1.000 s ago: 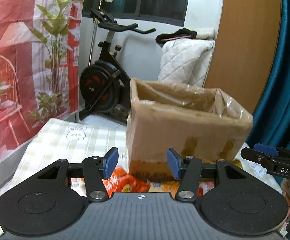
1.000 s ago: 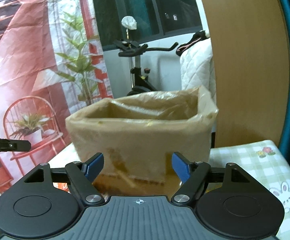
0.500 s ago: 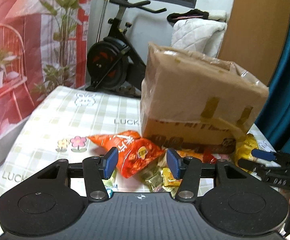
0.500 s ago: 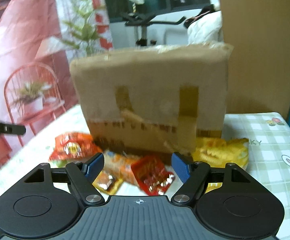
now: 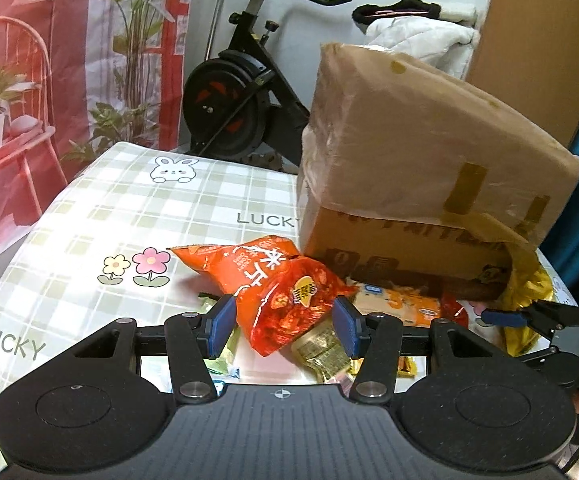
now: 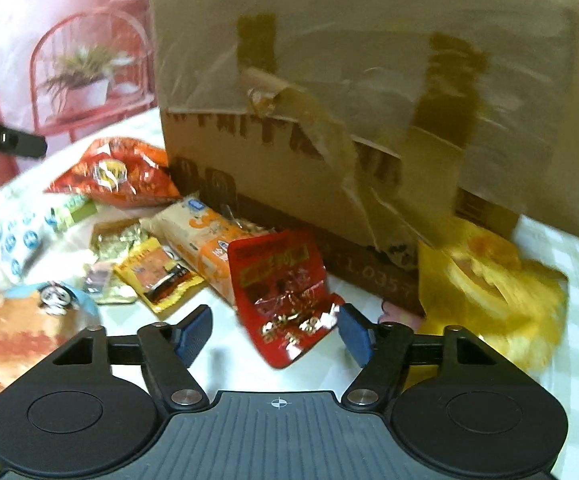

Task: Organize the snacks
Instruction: 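Grasp a red packet upright with the right gripper and lift it, then grasp the small yellow packet with the left gripper while the right gripper holds the red packet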

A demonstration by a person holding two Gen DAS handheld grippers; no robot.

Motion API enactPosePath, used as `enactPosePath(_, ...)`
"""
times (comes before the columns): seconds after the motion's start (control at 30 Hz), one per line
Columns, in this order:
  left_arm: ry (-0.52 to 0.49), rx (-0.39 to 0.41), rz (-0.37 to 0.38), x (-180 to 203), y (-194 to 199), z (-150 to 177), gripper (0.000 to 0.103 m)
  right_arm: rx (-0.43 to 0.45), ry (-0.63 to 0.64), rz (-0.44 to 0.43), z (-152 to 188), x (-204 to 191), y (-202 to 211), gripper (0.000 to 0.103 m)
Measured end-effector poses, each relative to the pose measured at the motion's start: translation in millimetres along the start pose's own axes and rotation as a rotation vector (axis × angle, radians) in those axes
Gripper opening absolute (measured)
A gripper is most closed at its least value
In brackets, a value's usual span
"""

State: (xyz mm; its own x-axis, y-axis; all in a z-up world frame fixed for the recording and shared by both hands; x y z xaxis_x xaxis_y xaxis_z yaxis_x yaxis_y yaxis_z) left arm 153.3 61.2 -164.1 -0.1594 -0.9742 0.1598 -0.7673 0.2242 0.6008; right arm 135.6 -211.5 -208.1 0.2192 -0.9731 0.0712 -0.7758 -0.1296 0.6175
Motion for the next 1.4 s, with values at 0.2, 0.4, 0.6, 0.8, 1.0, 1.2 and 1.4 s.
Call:
enactPosePath(0.2,0.008,-0.015,-0.011,-4,-5,1,0.055,-0.04,0.121,-0.03,-8,-4,-23,0.08)
enactPosePath(0.4,0.028,-0.027,-0.021,-12,-7,4,0.055,-0.064,0.115,-0.091,-12,-2,-41,0.081)
enactPosePath(0.6,0.031,-0.046,-0.017,-13,-10,9,0.055,-0.05,0.029,-0.106,-9,7,-38,0.067)
enactPosePath(0.8,0.01,-0.06,0.022,-3,-12,15,0.054,-0.027,-0.035,-0.095,1,15,-21,0.041)
enactPosePath(1.0,-0.048,-0.099,0.108,27,-25,20,0.054,0.042,-0.146,-0.047,12,16,1,0.012)
enactPosePath(1.2,-0.078,-0.162,0.183,55,-55,24,0.054,0.084,-0.293,-0.028,25,23,19,0.012)
enactPosePath(1.4,-0.096,-0.163,0.182,77,-87,17,0.054,0.117,-0.359,-0.042,30,21,27,0.012)
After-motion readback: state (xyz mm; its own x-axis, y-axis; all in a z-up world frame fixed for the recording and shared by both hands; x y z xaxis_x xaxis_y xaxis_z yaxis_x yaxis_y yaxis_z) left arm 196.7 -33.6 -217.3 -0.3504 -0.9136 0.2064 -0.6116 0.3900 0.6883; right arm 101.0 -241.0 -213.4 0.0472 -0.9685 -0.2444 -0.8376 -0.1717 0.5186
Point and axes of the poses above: each gripper's, at about its wrist camera, not at the fingertips, and y roughly against the way its jaws point, x to its right, z to its underside, the point moved 1 cm from there along -y, roughly the way its jaws point, and after that the axes turned 3 degrees about x, right-handed, at the moved point
